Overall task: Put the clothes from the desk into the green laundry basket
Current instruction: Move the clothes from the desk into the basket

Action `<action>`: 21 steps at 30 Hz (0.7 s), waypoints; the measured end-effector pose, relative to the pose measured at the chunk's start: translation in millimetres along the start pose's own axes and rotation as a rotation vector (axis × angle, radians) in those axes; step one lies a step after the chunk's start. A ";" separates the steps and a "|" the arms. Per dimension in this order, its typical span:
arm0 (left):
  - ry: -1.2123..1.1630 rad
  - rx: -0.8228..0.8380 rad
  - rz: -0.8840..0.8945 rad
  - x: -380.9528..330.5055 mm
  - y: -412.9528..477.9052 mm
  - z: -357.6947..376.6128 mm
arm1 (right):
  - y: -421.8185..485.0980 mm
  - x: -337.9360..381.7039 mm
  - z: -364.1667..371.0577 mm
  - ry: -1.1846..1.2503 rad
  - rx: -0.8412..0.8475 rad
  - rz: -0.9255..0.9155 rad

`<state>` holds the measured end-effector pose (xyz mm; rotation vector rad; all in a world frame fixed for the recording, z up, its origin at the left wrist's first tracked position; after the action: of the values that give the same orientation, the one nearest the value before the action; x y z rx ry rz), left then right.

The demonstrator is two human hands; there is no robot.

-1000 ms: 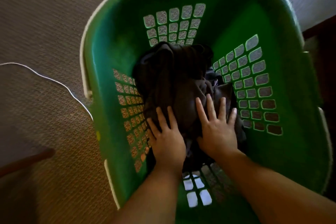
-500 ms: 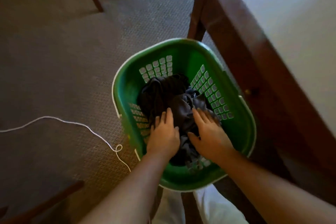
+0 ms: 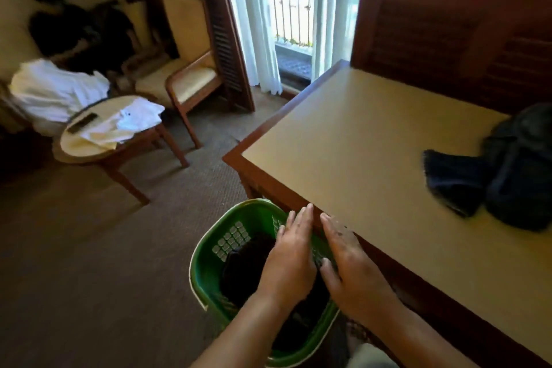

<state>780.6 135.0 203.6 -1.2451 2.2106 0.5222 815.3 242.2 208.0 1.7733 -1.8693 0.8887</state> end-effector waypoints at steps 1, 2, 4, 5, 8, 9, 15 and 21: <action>0.009 0.003 0.042 -13.2 7.5 -2.5 | -4.5 -1.8 -15.3 0.037 -0.022 0.019; 0.011 0.006 0.086 -27.2 15.9 -4.1 | -9.1 -5.0 -31.1 0.066 -0.056 0.037; 0.008 0.024 0.162 -55.2 32.2 -3.1 | -18.4 -15.2 -61.5 0.088 -0.142 0.081; 0.010 0.036 0.204 -70.5 39.7 -0.7 | -23.9 -21.9 -76.6 0.090 -0.189 0.109; -0.009 0.062 0.318 -116.9 60.1 10.6 | -41.3 -41.7 -119.0 0.105 -0.313 0.182; -0.020 0.064 0.352 -131.4 67.4 14.7 | -47.3 -47.7 -132.8 0.118 -0.352 0.197; -0.071 0.120 0.505 -206.3 115.3 54.8 | -79.6 -96.5 -205.5 0.206 -0.559 0.305; -0.089 0.271 0.549 -273.1 163.8 93.1 | -91.9 -155.0 -266.3 0.277 -0.644 0.395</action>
<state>779.6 448.1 313.3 -0.4606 2.4397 0.4483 887.8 539.5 306.7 0.8755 -2.0358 0.5232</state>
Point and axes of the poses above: each hand's wrist, its own y-axis towards the middle knuckle, its own z-axis out of the palm, x = y × z, the point moved 8 cm from there along y, towards the middle knuckle, and after that the axes turned 13 degrees about z, right-handed, at the moved point
